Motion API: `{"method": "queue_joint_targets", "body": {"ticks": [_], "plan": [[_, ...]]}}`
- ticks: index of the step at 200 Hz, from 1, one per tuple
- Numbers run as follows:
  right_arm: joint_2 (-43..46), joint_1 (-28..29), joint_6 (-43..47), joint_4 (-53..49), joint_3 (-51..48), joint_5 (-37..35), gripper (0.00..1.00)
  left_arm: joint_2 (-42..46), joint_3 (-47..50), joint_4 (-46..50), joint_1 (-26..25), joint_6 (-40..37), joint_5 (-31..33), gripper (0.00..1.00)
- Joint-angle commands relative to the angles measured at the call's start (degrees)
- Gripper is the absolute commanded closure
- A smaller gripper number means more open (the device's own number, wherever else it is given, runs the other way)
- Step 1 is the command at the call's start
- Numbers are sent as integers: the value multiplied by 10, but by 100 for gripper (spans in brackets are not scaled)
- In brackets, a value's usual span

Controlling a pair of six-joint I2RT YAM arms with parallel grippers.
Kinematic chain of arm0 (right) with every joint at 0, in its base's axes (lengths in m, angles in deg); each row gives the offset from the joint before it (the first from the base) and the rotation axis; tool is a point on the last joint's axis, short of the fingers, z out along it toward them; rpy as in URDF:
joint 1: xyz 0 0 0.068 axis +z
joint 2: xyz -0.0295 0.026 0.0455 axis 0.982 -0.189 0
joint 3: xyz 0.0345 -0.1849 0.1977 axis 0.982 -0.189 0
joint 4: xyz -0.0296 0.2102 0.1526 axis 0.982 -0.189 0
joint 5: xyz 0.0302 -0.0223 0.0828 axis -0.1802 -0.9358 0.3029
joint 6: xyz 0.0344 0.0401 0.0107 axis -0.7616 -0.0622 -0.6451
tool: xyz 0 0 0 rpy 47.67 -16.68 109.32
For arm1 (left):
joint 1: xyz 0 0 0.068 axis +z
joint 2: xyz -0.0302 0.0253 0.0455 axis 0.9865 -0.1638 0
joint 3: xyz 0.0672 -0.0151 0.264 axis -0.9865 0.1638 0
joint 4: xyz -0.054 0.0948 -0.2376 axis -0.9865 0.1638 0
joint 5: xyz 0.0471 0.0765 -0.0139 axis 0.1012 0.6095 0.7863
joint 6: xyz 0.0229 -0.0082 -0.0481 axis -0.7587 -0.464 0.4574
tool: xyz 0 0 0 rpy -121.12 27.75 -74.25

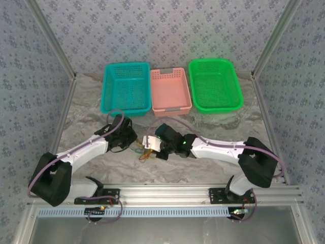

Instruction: Untangle the cables

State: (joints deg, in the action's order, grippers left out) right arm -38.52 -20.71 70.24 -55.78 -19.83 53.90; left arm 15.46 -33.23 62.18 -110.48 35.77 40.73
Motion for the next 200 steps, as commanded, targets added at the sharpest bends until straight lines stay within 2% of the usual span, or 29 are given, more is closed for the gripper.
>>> {"method": "queue_joint_targets", "body": {"ticks": [1, 37, 103, 164, 200], "plan": [[42, -21, -44, 19, -25, 29, 100, -7, -20, 29, 5, -19, 29, 100], [101, -96, -143, 78, -66, 88, 100, 0, -7, 34, 5, -16, 45, 100], [198, -229, -344, 147, -138, 90, 100, 34, 14, 60, 5, -3, 94, 100], [283, -311, -395, 112, -190, 83, 100, 65, 21, 91, 7, 1, 132, 100], [321, -353, -472, 128, -220, 85, 100, 64, 26, 89, 9, 8, 133, 100]]}}
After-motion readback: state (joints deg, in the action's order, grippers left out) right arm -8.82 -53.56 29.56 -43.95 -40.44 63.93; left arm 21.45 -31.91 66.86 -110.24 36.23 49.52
